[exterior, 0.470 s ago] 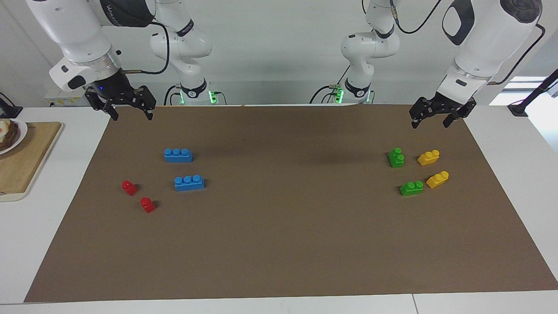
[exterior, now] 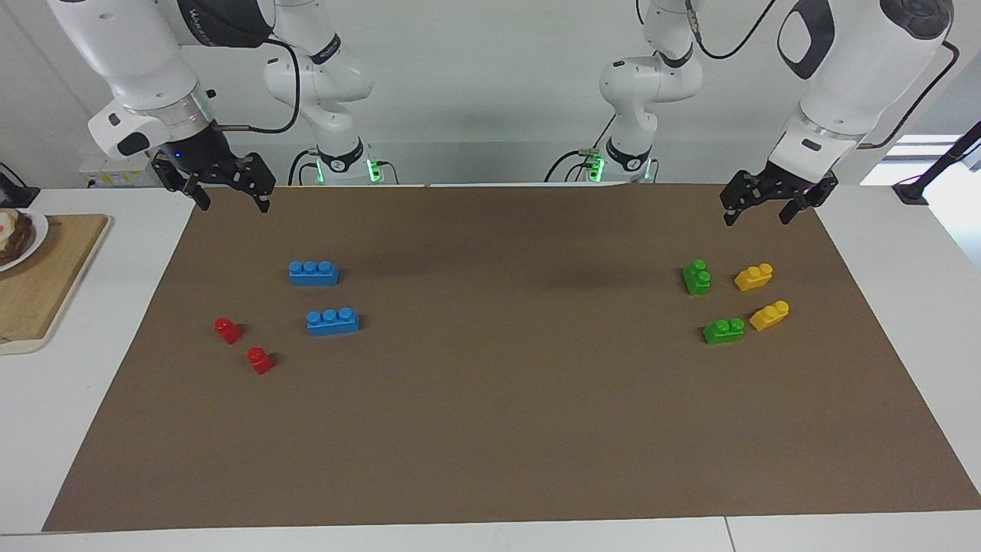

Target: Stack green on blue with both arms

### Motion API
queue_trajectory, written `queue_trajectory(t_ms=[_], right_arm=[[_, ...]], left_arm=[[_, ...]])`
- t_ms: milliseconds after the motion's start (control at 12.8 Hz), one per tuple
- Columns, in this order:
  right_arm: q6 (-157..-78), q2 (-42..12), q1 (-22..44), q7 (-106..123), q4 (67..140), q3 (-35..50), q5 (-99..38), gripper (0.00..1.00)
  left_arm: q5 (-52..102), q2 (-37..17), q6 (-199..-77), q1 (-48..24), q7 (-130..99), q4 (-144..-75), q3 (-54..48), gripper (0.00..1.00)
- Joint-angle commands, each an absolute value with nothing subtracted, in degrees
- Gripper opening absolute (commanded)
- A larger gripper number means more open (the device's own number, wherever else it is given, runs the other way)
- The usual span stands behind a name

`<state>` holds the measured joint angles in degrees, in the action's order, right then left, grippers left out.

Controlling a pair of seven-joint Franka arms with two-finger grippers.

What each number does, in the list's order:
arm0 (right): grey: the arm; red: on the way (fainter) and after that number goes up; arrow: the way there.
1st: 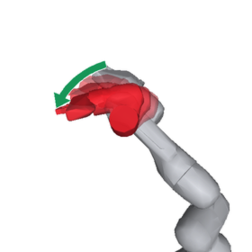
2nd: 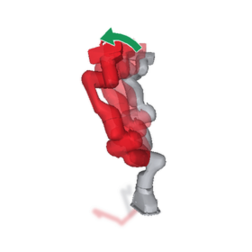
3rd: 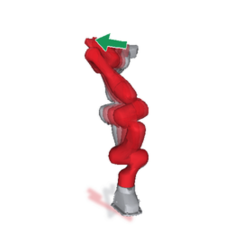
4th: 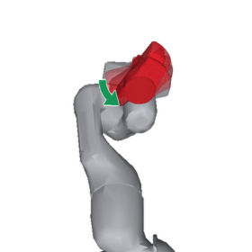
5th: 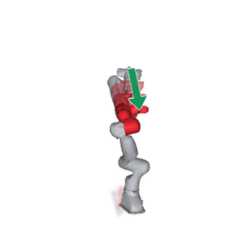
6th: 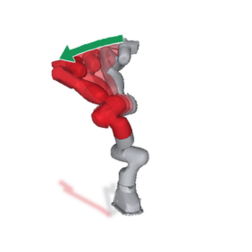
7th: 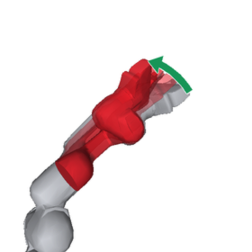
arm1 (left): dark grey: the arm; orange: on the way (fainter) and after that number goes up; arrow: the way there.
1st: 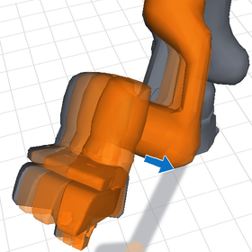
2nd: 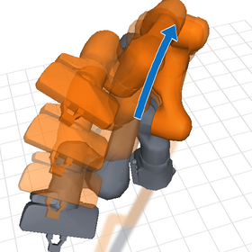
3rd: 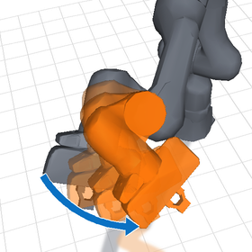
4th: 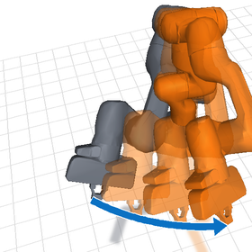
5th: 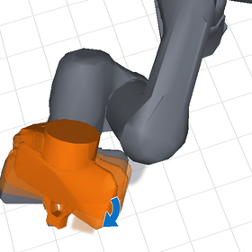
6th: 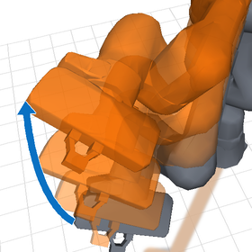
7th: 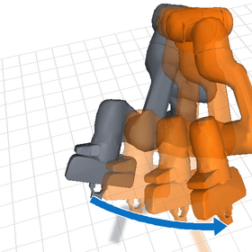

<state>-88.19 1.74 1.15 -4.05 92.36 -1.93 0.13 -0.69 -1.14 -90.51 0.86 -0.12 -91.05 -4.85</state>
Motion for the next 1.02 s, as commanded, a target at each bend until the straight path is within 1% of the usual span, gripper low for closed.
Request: queue_trajectory(t_ms=[0, 235, 470, 705, 940], right_arm=[[-87.7, 2.2, 0.9, -4.8, 92.5, -1.5, 1.1, 1.00], [-88.6, 2.2, 0.9, -5.7, 92.7, -1.5, 1.1, 1.00], [-89.8, 1.9, 0.8, -12.8, 93.1, -1.6, 1.1, 1.00], [-90.0, 0.9, 0.8, -26.3, 93.3, -1.5, 0.6, 1.00], [-92.8, 0.4, 1.1, -48.4, 95.0, -1.4, -2.1, 1.00]], left_arm=[[-0.4, 0.2, -91.5, 0.5, -0.9, -92.4, -4.3, 1.00], [-0.4, 0.2, -91.5, 0.8, -0.8, -92.5, -4.3, 1.00], [-0.4, 0.3, -91.4, 0.6, -0.9, -92.4, -4.2, 1.00], [-0.5, 0.9, -91.6, 0.5, -0.8, -92.7, -4.3, 1.00], [-0.5, 0.9, -91.5, 0.9, -0.7, -92.7, -4.3, 1.00]])
